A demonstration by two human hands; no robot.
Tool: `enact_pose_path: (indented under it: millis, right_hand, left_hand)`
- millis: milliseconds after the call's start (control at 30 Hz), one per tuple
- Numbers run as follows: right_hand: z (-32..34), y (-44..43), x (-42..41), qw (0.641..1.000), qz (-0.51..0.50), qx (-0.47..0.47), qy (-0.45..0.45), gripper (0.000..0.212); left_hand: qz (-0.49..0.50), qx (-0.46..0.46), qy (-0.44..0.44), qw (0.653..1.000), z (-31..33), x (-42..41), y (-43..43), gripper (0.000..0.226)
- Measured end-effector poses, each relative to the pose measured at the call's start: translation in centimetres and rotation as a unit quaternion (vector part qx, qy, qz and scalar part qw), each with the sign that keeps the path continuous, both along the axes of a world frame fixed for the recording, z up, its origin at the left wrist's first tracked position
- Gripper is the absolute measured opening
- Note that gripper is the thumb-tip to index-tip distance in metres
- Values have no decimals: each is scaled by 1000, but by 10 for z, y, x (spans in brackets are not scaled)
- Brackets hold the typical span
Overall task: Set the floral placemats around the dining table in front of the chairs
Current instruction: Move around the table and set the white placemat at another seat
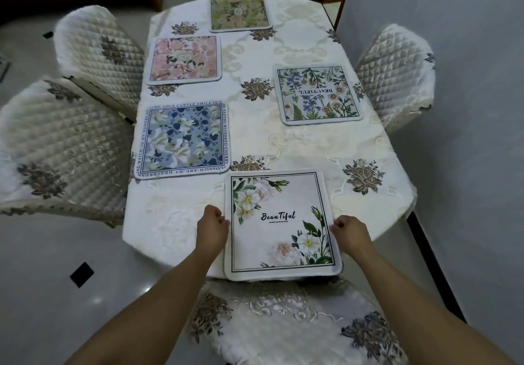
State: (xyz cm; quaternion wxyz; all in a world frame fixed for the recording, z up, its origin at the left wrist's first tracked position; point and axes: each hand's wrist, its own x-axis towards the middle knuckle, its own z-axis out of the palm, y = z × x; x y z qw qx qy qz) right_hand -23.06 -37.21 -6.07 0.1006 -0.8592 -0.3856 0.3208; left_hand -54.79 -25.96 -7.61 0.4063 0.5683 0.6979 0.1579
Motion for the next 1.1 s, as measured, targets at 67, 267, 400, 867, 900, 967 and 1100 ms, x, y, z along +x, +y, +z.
enact_pose_path:
  millis: [67, 267, 400, 867, 900, 967, 1100]
  right_hand:
    - [-2, -2, -2, 1000, 4, -12, 0, 16]
    - [2, -30, -24, 976, 164, 59, -131, 18]
    - [0, -37, -36, 964, 222, 13, -147, 14]
    - [36, -25, -9, 941, 299, -15, -159, 31]
    - [41, -24, 1, 938, 304, 2, -163, 31]
    - [50, -20, 24, 931, 319, 37, -173, 28]
    - [70, -9, 79, 907, 350, 109, -205, 26]
  left_hand:
    - [11, -3, -18, 1000, 1, 0, 0, 20]
    - [-167, 120, 96, 974, 3, 6, -12, 36]
    - [-294, 106, 162, 936, -4, 11, -31, 41]
    - [-305, 69, 295, 903, 30, 40, -41, 39]
    - [-301, 73, 305, 901, 35, 46, -43, 38]
    - [-289, 80, 323, 898, 45, 62, -46, 40]
    - [-258, 90, 348, 897, 70, 107, -60, 49]
